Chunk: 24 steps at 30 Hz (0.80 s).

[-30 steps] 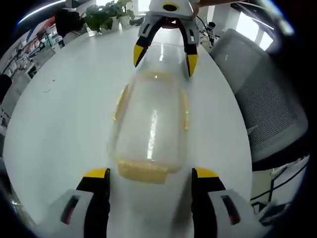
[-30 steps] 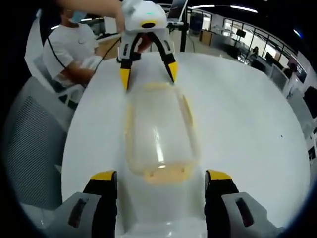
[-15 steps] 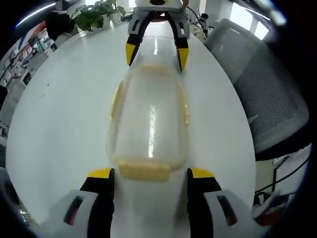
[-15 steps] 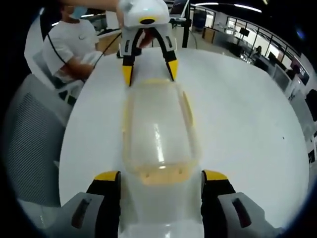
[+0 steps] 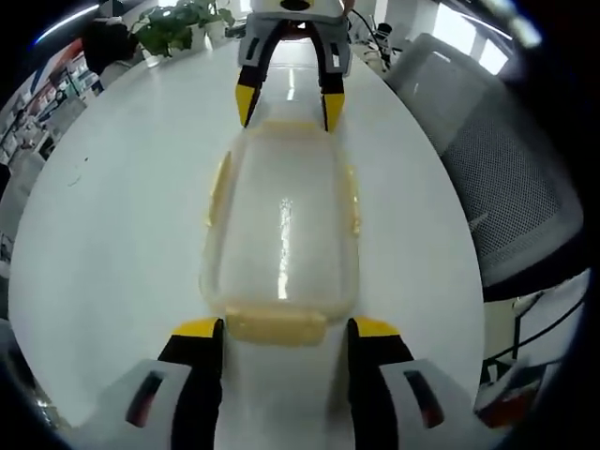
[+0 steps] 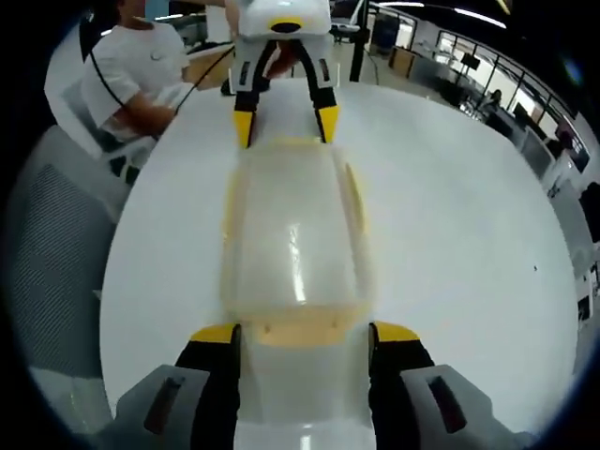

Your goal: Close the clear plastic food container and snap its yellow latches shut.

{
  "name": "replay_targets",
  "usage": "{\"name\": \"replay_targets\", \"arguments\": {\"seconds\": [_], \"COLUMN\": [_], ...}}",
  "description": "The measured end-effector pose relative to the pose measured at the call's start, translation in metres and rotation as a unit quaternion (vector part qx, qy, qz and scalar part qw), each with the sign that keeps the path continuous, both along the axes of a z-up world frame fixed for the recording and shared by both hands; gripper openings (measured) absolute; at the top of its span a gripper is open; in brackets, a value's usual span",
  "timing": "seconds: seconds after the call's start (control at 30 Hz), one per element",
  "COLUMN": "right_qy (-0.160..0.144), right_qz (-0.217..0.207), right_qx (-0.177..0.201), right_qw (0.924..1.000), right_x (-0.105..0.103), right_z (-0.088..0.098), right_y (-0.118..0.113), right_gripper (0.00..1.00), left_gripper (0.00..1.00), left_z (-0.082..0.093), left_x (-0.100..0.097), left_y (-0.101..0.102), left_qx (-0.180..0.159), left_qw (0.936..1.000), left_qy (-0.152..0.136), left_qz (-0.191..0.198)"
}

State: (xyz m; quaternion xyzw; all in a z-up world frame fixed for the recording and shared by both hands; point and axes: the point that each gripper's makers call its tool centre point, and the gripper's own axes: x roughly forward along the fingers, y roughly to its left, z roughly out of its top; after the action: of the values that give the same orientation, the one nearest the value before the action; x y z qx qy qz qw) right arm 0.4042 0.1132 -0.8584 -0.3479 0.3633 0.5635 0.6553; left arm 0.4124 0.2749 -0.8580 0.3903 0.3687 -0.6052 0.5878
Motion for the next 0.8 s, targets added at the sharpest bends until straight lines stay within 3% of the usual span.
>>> {"name": "replay_targets", "arguments": {"seconds": [0.17, 0.3, 0.63, 0.8], "right_qy": [0.003, 0.014, 0.024, 0.029], "right_qz": [-0.002, 0.005, 0.002, 0.008], "right_qx": [0.000, -0.008, -0.017, -0.055], "right_qw": [1.0000, 0.9999, 0.9996, 0.9980], "right_x": [0.0026, -0.0009, -0.0015, -0.0023], "right_z": [-0.0003, -0.0004, -0.0020, -0.0026], "right_y": [0.0004, 0.0005, -0.0001, 0.0028], "right_gripper": [0.53, 0.40, 0.40, 0.40], "left_gripper": [0.46, 0.43, 0.39, 0.38], "left_z": [0.0005, 0.0001, -0.0007, 0.0000], "left_x": [0.0007, 0.0013, 0.0017, 0.0007], "left_y": [-0.0001, -0.0001, -0.0016, -0.0008], "left_qx": [0.003, 0.004, 0.021, 0.025], "left_qw": [1.0000, 1.0000, 0.9998, 0.9997], "left_qy": [-0.001, -0.001, -0.003, -0.004], "left_qz": [-0.004, -0.003, 0.007, 0.004]}}
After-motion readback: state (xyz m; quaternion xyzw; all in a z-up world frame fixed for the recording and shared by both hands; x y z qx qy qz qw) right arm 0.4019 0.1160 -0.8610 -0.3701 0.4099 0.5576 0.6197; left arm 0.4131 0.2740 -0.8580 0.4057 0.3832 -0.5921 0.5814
